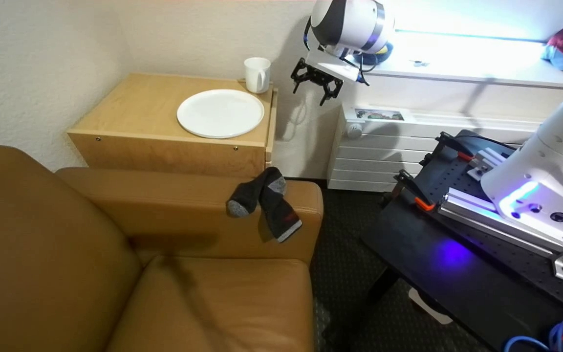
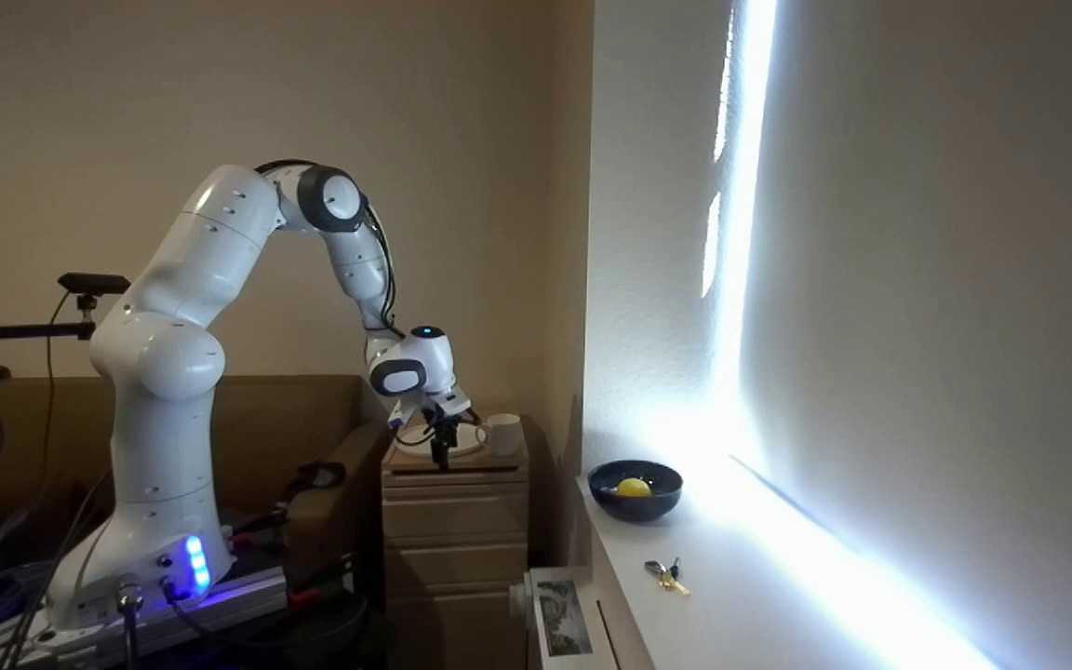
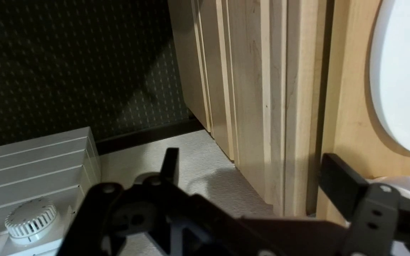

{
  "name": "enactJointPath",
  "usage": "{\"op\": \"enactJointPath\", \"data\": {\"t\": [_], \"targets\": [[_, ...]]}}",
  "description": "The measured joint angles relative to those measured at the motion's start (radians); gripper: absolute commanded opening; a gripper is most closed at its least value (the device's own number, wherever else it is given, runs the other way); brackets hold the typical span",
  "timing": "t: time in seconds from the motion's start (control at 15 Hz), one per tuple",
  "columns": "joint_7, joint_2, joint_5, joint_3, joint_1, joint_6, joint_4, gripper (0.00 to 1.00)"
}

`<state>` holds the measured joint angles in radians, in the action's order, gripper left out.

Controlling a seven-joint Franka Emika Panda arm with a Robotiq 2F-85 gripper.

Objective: Open the first top drawer then put the white cup on the drawer, then put the lemon in the white cup

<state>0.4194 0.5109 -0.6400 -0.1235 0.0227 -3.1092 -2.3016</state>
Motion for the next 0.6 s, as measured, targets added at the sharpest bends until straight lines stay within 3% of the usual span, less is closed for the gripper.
{"op": "enactJointPath", "data": {"t": [0.27, 0.6], "targets": [[0.0, 0.011, 0.007, 0.002, 0.01, 0.0, 0.005, 1.0], [0.001, 0.151, 0.006, -0.017, 0.025, -0.05, 0.113, 1.0]]}}
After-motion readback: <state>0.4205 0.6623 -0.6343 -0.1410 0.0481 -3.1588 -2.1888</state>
